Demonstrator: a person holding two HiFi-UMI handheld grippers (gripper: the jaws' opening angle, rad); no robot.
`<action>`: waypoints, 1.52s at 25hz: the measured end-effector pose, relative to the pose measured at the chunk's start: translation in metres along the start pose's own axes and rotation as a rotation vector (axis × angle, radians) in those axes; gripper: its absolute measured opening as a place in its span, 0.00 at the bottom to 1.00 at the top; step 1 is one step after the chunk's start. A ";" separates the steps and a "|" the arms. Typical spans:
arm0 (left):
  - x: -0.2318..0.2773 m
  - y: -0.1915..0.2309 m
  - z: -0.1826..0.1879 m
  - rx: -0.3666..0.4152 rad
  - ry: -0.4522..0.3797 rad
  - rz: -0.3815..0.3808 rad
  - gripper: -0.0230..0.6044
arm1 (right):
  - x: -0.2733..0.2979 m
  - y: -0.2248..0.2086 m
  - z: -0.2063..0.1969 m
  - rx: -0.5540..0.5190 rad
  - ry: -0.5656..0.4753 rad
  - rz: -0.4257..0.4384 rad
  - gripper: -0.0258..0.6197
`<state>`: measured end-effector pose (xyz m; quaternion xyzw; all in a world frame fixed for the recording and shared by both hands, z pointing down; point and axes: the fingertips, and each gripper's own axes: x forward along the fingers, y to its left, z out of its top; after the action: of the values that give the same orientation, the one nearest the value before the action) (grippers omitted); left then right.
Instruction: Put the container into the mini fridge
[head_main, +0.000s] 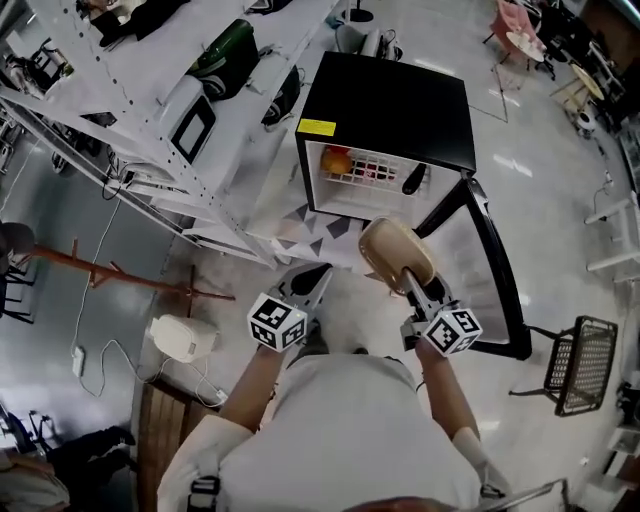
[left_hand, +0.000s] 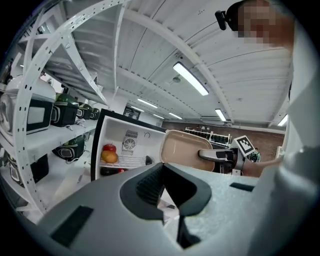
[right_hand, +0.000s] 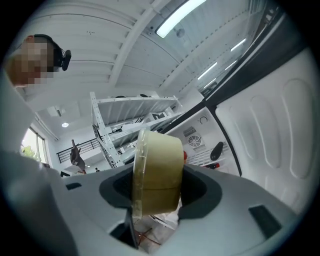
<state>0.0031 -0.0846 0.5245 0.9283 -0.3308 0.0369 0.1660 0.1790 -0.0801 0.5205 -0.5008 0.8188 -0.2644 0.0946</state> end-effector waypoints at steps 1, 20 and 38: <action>0.002 0.007 0.001 -0.001 0.004 -0.011 0.04 | 0.005 0.000 0.000 0.003 -0.003 -0.011 0.39; 0.014 0.087 0.002 -0.012 0.080 -0.164 0.04 | 0.083 -0.046 -0.016 0.306 -0.110 -0.209 0.38; 0.025 0.102 0.006 -0.038 0.088 -0.106 0.04 | 0.161 -0.117 -0.039 0.615 -0.171 -0.265 0.38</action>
<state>-0.0414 -0.1761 0.5520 0.9386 -0.2743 0.0626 0.1995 0.1755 -0.2492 0.6327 -0.5712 0.6176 -0.4659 0.2744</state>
